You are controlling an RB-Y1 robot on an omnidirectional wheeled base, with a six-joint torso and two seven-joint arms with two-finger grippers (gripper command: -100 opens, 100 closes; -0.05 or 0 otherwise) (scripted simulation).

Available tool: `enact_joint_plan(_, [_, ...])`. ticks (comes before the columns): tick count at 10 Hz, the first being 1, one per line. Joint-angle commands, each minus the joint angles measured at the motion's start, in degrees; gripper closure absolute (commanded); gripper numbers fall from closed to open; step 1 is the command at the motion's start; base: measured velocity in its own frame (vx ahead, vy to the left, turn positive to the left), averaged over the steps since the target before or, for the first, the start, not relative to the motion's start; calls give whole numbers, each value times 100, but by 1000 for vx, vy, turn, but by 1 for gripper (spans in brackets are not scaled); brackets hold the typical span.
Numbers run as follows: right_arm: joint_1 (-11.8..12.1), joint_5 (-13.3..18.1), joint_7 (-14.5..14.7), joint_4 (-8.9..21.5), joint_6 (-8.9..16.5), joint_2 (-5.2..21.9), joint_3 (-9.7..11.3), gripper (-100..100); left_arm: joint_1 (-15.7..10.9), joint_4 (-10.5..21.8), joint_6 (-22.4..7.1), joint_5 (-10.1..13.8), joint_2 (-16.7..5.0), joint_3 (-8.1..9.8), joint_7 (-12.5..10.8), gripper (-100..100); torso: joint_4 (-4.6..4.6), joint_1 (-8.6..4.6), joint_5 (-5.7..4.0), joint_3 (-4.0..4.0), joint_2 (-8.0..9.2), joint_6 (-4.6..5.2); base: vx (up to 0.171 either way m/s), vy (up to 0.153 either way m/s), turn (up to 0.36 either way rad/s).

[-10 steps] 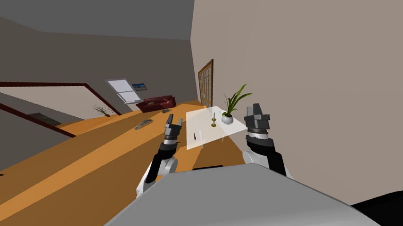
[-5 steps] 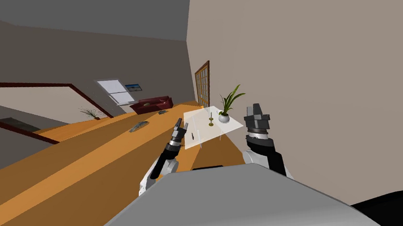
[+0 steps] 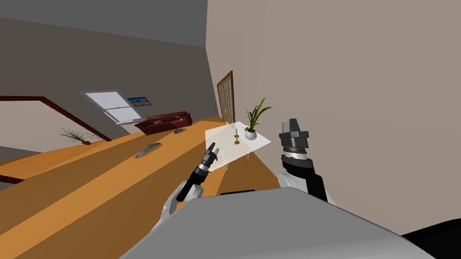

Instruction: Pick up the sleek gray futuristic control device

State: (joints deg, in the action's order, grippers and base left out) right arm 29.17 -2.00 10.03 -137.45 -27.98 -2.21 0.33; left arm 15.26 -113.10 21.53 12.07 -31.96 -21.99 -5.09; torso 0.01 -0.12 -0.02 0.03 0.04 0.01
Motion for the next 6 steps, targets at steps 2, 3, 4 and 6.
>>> enact_joint_plan(2, [1,0,0,0,0,0,0,0,29,290,-91,6,-451,-234,-133,-100,0,4,0,0,-1,-4,-5,-32,-126])
enact_joint_plan(3, [0,0,0,0,0,0,0,0,-5,470,-116,-6,-658,-408,-218,-100,0,4,0,-1,-2,-1,1,-50,-268])
enact_joint_plan(4, [0,0,0,0,0,0,0,0,-5,582,-116,-6,-709,-408,-218,-100,0,-2,-1,-2,-3,-1,8,-34,-103])
enact_joint_plan(6, [0,0,0,0,0,0,0,0,-31,883,-144,-23,-922,-587,-307,-100,-1,-1,-1,-5,-9,0,15,-41,-148])
